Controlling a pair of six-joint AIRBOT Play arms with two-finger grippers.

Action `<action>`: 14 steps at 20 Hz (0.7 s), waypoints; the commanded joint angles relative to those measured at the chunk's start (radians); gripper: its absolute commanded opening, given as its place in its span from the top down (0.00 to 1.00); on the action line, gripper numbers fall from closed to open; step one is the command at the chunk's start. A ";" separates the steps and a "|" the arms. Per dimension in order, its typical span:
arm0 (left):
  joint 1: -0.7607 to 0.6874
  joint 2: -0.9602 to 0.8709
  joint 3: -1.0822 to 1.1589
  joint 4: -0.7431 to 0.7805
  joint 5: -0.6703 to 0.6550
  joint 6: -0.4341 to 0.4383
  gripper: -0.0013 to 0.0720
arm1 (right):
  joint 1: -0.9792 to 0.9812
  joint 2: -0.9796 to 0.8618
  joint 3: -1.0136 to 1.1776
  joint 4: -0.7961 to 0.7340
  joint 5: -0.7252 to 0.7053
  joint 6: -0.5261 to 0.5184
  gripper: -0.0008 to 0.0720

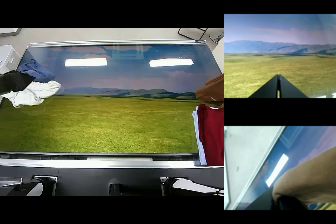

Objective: Fold the clothes and pants, and hang the long-sleeved shirts on hangers.

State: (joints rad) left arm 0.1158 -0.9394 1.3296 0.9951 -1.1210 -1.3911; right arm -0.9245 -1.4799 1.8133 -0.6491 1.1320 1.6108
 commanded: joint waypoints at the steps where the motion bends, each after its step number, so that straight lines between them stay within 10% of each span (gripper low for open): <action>1: 0.001 0.000 0.000 0.000 0.007 -0.001 0.95 | -0.001 0.005 0.001 -0.127 0.104 -0.033 0.94; 14: 0.001 0.000 0.000 0.000 0.006 0.008 0.95 | -0.001 0.133 -0.018 -0.890 0.719 0.120 0.94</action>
State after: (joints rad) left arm 0.1158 -0.9390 1.3296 0.9951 -1.1149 -1.3880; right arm -0.9249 -1.3643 1.8084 -1.3800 1.7237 1.7016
